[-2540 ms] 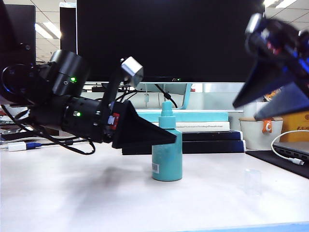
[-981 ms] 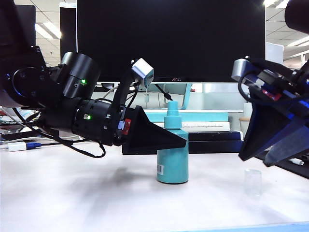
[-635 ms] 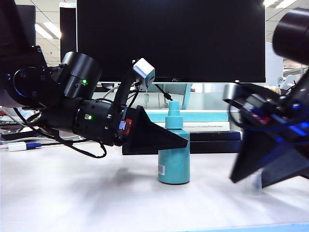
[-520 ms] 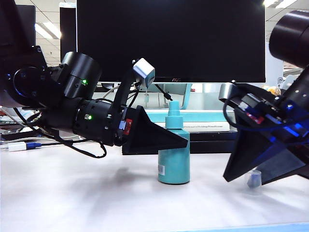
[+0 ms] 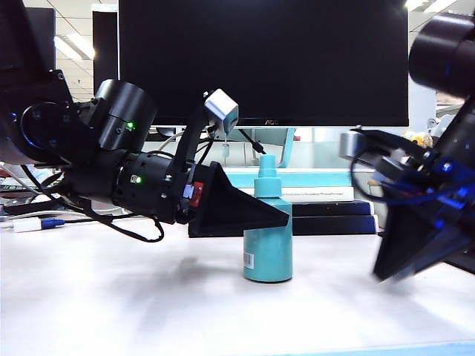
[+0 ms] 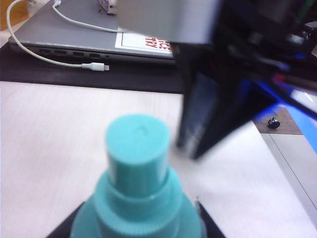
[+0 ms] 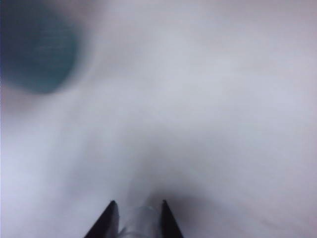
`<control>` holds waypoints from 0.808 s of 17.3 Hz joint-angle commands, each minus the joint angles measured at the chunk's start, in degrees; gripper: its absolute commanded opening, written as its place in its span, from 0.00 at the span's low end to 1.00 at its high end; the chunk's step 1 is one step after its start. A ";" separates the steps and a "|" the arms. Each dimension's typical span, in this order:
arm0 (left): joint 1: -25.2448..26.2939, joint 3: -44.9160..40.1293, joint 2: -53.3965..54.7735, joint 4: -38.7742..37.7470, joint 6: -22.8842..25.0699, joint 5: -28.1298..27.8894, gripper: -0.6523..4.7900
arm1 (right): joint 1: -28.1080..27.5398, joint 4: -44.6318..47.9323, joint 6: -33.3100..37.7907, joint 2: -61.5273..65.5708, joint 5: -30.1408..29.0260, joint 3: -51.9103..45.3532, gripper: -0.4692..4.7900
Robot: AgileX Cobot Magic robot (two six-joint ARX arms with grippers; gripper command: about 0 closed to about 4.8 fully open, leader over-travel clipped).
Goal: Pick up the sprayer with the left hand, pick up its lid with the right hand then put the lid on the sprayer.
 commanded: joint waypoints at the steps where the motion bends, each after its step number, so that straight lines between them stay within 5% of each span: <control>1: -0.07 0.22 -0.07 -1.60 -0.57 0.74 0.55 | -0.04 -2.71 -1.81 -2.93 3.13 4.61 0.09; 7: -1.11 0.24 -0.07 -3.13 -1.38 6.03 0.55 | -0.02 -12.09 -3.34 -5.68 1.86 15.72 0.09; 14: -5.68 0.72 -0.07 -2.91 0.35 1.79 0.55 | 0.00 -19.10 -3.45 -5.68 -3.67 23.10 0.09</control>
